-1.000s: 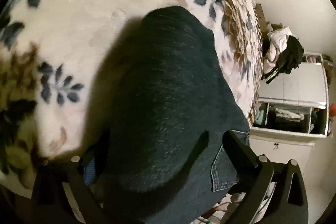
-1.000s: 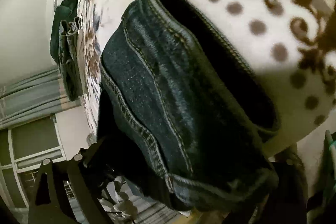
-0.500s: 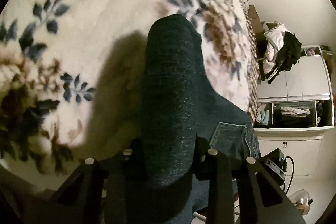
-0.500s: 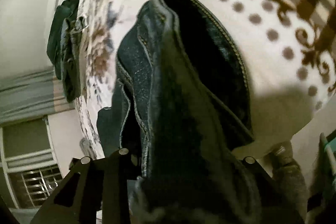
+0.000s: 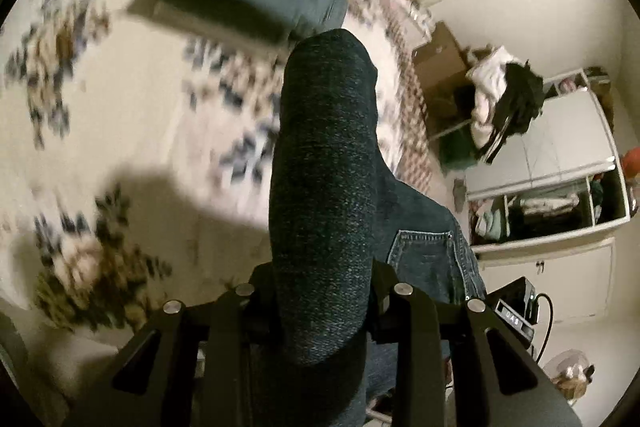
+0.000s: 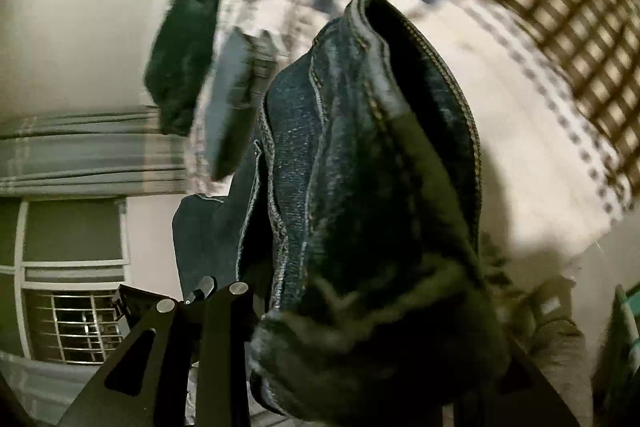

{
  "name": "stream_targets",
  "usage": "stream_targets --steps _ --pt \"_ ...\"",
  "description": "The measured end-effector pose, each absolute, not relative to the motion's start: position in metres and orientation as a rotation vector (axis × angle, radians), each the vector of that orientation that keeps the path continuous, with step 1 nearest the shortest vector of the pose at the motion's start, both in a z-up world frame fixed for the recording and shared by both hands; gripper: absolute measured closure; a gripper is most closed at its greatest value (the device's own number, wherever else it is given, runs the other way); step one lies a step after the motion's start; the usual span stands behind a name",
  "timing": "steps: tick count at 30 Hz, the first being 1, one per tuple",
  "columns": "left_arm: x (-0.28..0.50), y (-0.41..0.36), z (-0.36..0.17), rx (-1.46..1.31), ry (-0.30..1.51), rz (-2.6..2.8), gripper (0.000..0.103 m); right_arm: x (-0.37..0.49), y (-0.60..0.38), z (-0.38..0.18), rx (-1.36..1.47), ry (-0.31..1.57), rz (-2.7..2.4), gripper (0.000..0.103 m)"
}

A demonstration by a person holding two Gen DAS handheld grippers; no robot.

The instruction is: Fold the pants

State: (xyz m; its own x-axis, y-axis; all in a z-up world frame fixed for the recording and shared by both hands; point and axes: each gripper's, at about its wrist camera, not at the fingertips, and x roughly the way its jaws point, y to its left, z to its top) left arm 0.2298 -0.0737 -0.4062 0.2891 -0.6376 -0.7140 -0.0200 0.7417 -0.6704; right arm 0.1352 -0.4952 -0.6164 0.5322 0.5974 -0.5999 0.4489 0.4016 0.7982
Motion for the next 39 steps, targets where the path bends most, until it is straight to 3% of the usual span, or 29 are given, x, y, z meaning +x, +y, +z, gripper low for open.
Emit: stream_targets --steps 6,11,21,29,34,36,39 --pt "0.326 -0.038 -0.36 -0.656 1.147 -0.468 0.076 0.231 -0.471 -0.553 1.202 1.001 0.155 0.069" --pt "0.429 -0.005 -0.358 -0.657 1.126 -0.491 0.076 0.345 -0.434 -0.53 1.185 0.951 0.163 0.07" --pt "0.607 0.05 -0.442 -0.683 1.154 -0.482 0.076 0.559 -0.373 -0.583 1.14 0.913 0.176 0.07" --pt "0.628 0.067 -0.516 -0.725 1.273 -0.453 0.075 0.619 -0.357 -0.66 1.112 0.994 0.147 0.07" --pt "0.617 0.071 -0.52 -0.711 1.291 -0.444 0.064 0.612 -0.361 -0.678 1.097 1.027 0.141 0.068" --pt "0.616 0.075 -0.516 -0.685 1.299 -0.422 0.06 0.605 -0.367 -0.682 1.091 1.057 0.125 0.062" --pt "0.609 0.072 -0.503 -0.607 1.311 -0.358 0.05 0.593 -0.376 -0.68 1.037 1.092 0.057 0.044"
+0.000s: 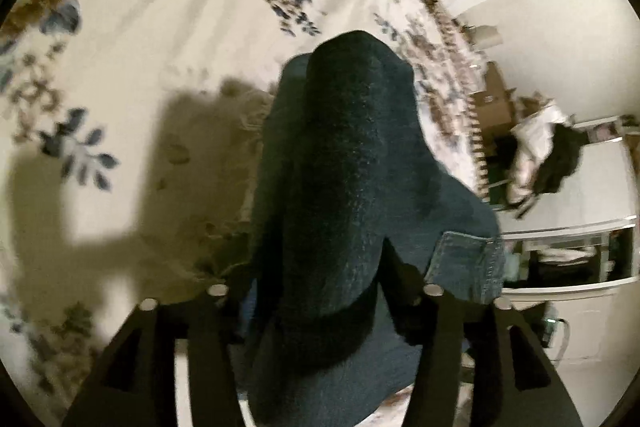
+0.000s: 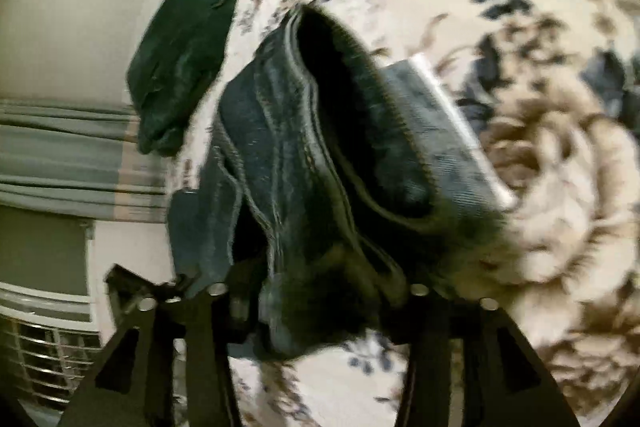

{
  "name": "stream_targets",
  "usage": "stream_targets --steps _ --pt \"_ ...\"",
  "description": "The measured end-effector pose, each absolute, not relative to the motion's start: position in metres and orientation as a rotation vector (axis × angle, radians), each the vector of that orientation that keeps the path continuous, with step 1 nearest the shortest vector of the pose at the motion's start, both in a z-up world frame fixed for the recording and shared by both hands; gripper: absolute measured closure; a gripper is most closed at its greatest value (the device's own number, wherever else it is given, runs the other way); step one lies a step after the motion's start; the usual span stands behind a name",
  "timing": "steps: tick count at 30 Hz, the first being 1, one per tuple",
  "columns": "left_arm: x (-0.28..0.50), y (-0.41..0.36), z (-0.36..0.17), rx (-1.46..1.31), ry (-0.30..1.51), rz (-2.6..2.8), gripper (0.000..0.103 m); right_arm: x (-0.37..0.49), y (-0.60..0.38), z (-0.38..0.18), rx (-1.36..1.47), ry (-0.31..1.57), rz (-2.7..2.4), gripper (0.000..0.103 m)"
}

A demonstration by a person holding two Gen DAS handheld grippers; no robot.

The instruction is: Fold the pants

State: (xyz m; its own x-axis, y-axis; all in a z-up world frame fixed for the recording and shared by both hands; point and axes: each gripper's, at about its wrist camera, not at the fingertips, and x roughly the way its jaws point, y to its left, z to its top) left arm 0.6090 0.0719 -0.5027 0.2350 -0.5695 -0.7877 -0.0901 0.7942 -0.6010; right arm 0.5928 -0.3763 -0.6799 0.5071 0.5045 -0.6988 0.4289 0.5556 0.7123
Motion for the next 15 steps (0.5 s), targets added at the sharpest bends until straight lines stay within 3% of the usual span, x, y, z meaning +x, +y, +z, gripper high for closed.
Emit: stream_targets --steps 3,6,9,11,15 --pt "0.601 0.065 -0.486 -0.461 1.315 -0.244 0.025 0.587 -0.383 -0.674 0.957 1.134 -0.004 0.033" --pt "0.587 0.052 -0.468 -0.295 1.283 -0.178 0.013 0.583 -0.378 -0.655 0.78 1.171 -0.089 0.019" --pt "0.566 0.036 -0.449 -0.195 1.252 -0.161 0.013 0.581 -0.36 -0.622 0.513 1.168 -0.18 0.014" --pt "0.553 0.025 -0.437 -0.139 1.223 -0.147 0.013 0.578 -0.345 -0.602 0.353 1.157 -0.237 0.003" --pt "0.527 0.005 -0.407 -0.083 1.172 -0.121 0.013 0.561 -0.322 -0.563 0.199 1.096 -0.281 0.0"
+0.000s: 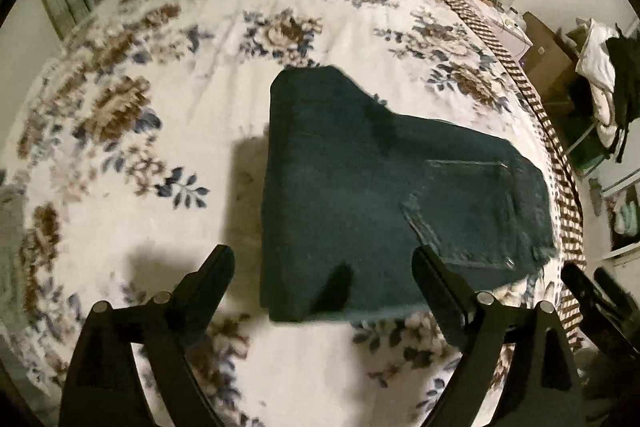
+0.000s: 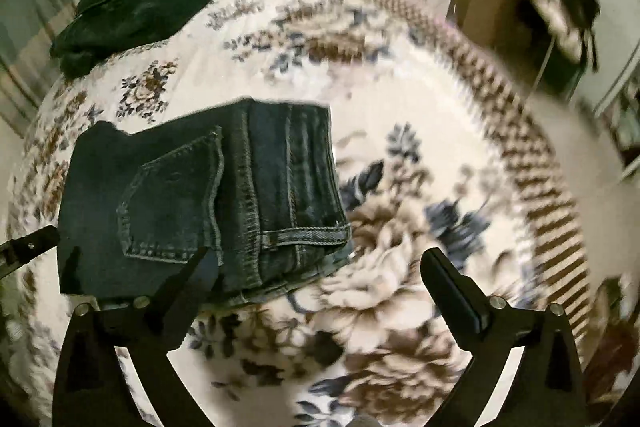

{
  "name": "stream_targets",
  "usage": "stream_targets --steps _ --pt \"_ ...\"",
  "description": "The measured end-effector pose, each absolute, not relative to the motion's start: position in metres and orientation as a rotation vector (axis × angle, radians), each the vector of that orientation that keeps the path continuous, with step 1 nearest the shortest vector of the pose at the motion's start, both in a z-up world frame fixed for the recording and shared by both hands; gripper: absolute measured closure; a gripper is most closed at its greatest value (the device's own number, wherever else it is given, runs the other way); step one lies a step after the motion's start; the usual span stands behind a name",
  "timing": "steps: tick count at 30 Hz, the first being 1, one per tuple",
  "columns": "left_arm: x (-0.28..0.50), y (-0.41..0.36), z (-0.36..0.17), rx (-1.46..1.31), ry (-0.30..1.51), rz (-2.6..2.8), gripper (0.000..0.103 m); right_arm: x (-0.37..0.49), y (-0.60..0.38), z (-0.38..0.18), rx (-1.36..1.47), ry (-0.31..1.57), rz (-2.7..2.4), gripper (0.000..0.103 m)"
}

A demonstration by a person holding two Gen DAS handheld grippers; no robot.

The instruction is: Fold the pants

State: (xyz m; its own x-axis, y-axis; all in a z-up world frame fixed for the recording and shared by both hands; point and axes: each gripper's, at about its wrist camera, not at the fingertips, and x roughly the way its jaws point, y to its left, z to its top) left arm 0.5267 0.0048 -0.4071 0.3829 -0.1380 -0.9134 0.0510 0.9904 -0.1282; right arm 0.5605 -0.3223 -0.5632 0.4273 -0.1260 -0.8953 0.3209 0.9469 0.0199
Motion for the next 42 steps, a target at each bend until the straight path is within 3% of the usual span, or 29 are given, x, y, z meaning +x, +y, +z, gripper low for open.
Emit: stream_targets --steps 12,27,42 --pt "0.425 -0.025 -0.297 -0.045 1.021 -0.063 0.013 0.459 -0.293 -0.422 0.14 0.964 -0.244 0.0" --pt "0.256 -0.04 -0.122 -0.027 0.784 -0.025 0.013 0.275 -0.285 -0.202 0.074 0.741 -0.188 0.0" --pt "0.159 -0.021 -0.053 -0.02 0.706 -0.044 0.013 0.134 -0.262 -0.074 0.066 0.662 -0.189 0.0"
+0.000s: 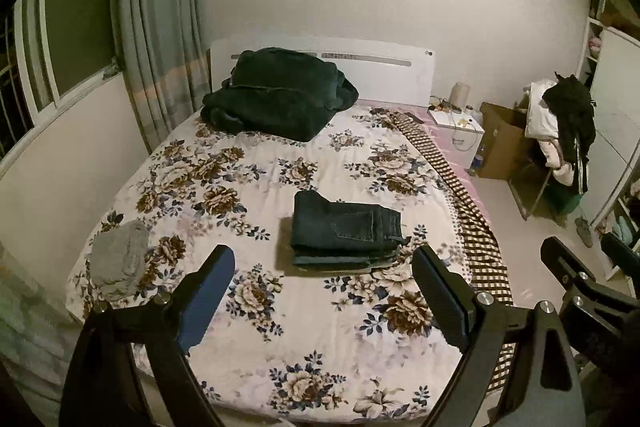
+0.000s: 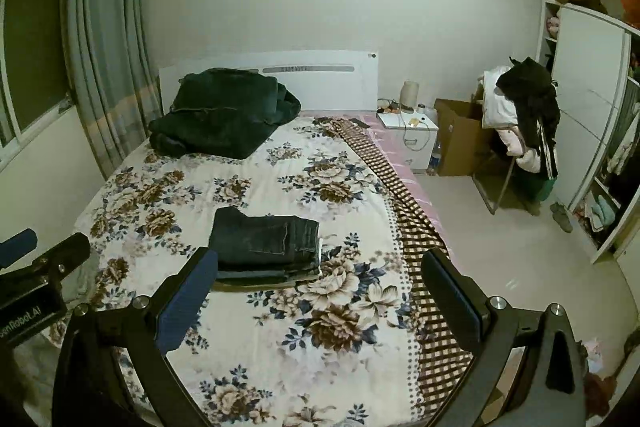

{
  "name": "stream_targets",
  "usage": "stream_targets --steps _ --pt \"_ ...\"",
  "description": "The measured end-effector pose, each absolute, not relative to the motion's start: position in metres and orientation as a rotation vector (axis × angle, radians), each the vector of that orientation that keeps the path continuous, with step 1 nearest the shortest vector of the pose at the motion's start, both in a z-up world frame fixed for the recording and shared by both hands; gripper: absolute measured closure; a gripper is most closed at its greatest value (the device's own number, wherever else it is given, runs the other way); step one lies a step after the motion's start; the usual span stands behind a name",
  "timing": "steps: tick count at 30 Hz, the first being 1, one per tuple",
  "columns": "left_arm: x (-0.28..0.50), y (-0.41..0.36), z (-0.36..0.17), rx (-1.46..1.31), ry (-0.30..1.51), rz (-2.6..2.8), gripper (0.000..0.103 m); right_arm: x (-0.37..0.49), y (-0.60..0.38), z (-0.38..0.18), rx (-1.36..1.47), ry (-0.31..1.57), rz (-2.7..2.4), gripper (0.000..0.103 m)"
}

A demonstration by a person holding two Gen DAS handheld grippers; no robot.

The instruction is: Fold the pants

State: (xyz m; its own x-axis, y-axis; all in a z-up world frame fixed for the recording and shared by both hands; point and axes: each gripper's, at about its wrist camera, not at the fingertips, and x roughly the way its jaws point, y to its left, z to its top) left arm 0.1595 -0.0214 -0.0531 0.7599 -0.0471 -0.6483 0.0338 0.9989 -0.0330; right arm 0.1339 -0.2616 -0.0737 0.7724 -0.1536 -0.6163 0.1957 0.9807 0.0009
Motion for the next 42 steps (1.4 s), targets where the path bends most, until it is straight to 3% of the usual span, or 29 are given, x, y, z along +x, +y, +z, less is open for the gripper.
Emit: stream_targets --steps 8,10,42 --pt "0.141 -0.008 -0.044 -0.03 0.697 -0.031 0.012 0.107 -0.239 -0.041 0.037 0.632 -0.181 0.0" --pt "0.14 -0.007 -0.045 -0.028 0.701 -0.03 0.001 0.107 -0.236 -0.037 0.035 0.631 -0.177 0.0" --pt "0.141 -0.002 -0.044 -0.028 0.688 0.015 0.0 0.127 -0.251 -0.054 0.058 0.68 -0.147 0.0"
